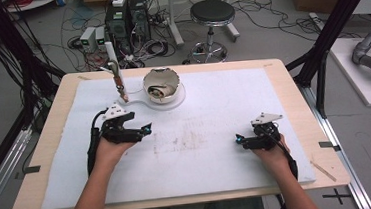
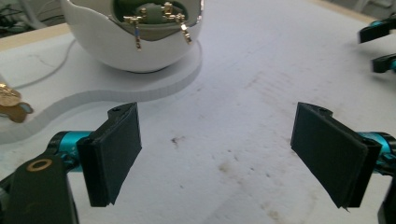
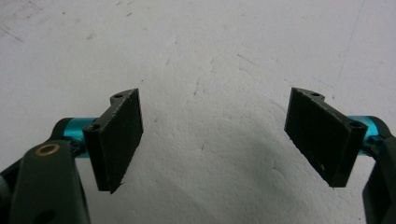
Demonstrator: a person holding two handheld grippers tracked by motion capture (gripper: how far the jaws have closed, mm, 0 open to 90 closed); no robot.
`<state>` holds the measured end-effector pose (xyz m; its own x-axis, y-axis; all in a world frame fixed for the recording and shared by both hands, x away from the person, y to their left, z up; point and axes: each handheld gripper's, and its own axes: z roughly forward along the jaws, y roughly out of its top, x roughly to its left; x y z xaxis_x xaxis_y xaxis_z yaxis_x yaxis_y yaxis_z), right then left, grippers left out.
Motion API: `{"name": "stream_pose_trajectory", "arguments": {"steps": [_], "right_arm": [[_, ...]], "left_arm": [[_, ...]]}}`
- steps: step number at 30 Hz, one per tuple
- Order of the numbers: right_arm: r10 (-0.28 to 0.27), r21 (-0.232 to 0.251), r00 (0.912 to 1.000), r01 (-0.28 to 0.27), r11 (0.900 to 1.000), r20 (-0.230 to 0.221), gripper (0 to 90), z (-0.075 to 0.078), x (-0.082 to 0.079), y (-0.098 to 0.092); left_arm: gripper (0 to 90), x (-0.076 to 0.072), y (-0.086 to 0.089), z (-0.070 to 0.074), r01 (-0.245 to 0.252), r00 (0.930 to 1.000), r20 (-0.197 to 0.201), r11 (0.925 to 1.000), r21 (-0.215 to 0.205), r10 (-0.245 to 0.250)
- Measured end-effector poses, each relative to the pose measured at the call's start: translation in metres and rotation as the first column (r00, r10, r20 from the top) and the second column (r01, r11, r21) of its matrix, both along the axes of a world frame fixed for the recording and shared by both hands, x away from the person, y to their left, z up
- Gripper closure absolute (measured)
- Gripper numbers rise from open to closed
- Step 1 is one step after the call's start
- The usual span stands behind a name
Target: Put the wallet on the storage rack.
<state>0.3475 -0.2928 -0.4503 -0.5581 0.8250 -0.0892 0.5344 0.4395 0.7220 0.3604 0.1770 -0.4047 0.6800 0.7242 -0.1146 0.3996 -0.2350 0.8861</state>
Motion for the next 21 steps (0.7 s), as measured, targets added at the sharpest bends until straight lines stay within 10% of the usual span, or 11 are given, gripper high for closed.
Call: {"name": "stream_pose_trajectory", "arguments": {"steps": [14, 21], "right_arm": [[-0.007, 0.024, 1.0, 0.007, 1.0, 0.005, 19.8, 0.0, 0.006, -0.002], [-0.014, 0.026, 0.9998, 0.014, 1.0, 0.011, 19.8, 0.002, 0.003, -0.004]], "left_arm": [[16.1, -0.01, 0.027, -0.003, -0.011, 0.9965, 0.082, 0.9974, -0.071, 0.017], [16.1, -0.006, 0.027, -0.01, -0.025, 0.9989, 0.038, 0.9992, -0.032, 0.026]]}}
